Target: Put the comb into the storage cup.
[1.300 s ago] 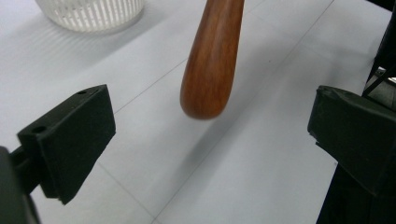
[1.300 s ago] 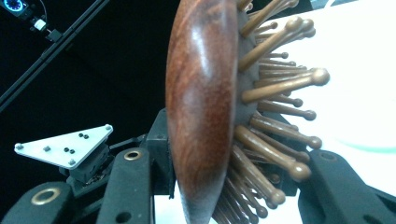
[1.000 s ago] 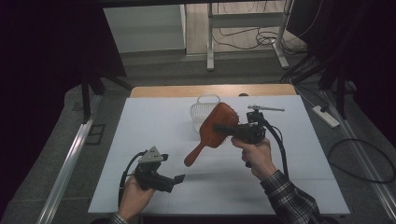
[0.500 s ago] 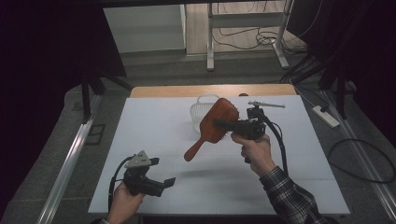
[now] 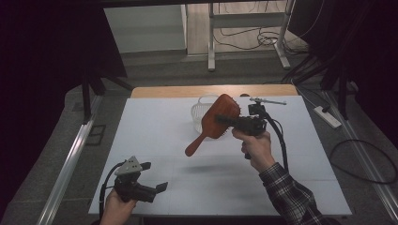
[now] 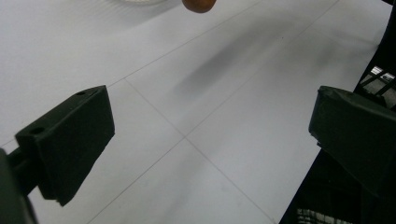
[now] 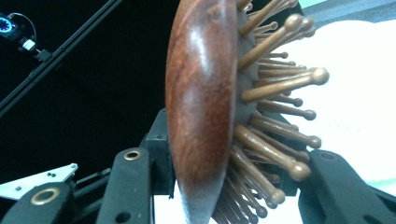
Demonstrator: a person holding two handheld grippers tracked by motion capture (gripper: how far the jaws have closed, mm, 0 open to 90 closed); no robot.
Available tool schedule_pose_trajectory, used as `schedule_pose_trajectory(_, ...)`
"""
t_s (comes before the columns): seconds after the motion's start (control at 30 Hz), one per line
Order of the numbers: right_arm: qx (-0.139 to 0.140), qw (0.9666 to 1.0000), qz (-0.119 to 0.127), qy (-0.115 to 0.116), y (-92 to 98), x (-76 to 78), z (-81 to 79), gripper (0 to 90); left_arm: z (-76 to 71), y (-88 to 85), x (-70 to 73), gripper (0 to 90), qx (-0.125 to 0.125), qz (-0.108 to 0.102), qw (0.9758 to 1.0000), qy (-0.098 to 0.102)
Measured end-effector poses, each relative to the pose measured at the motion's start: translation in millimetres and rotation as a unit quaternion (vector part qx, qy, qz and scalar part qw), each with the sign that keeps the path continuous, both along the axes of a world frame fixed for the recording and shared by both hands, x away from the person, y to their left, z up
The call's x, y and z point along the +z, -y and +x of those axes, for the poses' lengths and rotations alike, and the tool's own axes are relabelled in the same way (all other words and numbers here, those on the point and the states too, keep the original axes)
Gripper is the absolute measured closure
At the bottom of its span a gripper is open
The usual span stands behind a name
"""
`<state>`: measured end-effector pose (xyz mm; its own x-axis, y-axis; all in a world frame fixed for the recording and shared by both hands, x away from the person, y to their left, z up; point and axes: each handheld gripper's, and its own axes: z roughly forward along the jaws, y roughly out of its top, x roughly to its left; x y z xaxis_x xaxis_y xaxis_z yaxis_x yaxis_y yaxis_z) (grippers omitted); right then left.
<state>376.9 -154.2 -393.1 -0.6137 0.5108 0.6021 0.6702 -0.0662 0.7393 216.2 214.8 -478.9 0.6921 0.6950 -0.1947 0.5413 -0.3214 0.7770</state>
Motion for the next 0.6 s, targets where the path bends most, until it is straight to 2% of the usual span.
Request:
schedule_pose_trajectory(0.37,-0.012,0.9999,-0.005,0.004,1.1,3.0,9.8,53.4,-9.3,-14.3,-1.6,0.7,0.014,-0.002,0.9999,0.002)
schedule_pose_trajectory(0.6,-0.019,0.9997,-0.009,0.010,1.0,7.3,16.9,53.4,-15.3,-22.8,-2.0,1.2,0.020,-0.012,0.9997,0.004)
